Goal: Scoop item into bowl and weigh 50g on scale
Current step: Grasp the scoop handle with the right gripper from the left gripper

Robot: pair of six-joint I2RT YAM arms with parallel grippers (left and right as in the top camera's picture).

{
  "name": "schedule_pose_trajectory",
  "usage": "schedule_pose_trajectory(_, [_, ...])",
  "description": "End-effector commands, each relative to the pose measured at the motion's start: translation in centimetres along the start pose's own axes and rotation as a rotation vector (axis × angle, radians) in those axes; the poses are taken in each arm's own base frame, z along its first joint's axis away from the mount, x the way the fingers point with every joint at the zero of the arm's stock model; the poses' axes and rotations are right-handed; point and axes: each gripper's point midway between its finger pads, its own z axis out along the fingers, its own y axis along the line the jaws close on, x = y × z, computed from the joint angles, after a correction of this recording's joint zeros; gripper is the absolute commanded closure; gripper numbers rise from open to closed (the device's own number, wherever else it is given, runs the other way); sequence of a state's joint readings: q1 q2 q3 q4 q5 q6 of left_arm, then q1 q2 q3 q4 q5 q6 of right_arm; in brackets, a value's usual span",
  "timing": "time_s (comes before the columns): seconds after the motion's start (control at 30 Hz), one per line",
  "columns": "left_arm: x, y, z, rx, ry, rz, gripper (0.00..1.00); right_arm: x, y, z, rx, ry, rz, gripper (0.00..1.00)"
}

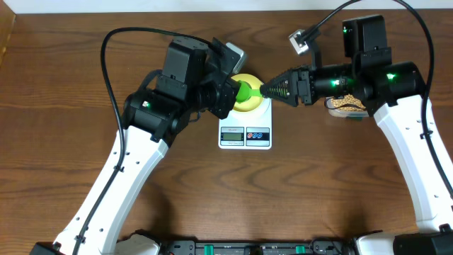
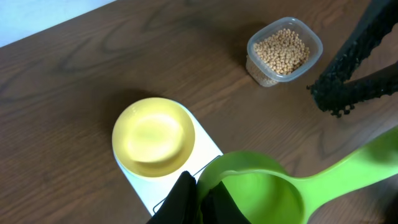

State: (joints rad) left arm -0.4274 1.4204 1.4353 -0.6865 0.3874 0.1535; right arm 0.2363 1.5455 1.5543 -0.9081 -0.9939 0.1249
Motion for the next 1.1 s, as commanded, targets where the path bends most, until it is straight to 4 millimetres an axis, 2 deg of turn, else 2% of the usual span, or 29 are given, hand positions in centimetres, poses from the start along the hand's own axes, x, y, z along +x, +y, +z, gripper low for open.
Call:
schedule_pose_trajectory(0.0, [-0.5, -0.2, 0.1, 0.012, -0.014, -0.004, 0.93, -0.4, 0.5, -0.1, -0.006, -0.006, -0.005, 0.50])
schedule_pose_trajectory(0.13, [-0.5, 0.2, 0.3, -0.005, -0.014, -0.003, 0.93, -0.4, 0.5, -0.1, -0.005, -0.006, -0.003, 0.72])
schedule_pose_trajectory(0.37, [-0.1, 0.5, 1.0, -0.012, 0.007, -0.010, 0.93, -0.4, 0.5, -0.1, -0.006, -0.006, -0.001, 0.81])
schedule_pose_trajectory(0.53, [0.2, 0.7, 1.5, -0.011, 0.020, -0.015, 0.93, -0.4, 0.5, -0.1, -0.006, -0.006, 0.002, 0.93])
schedule_pose_trajectory(0.77, [-0.4, 0.8, 1.6, -0.014, -0.003, -0.007, 0.94, -0.4, 0.5, -0.1, -0.005, -0.006, 0.002, 0.93])
schedule_pose_trajectory(0.9, [-0.7, 0.8, 1.6, -0.015, -0.011, -0.004, 0.93, -0.4, 0.5, -0.1, -0.005, -0.006, 0.002, 0.99])
schedule_pose_trajectory(1.07, [-0.8, 0.8, 1.6, -0.015, -0.018, -0.002, 0.93, -0.4, 0.0, -0.1, 0.024, -0.008, 0.009, 0.99])
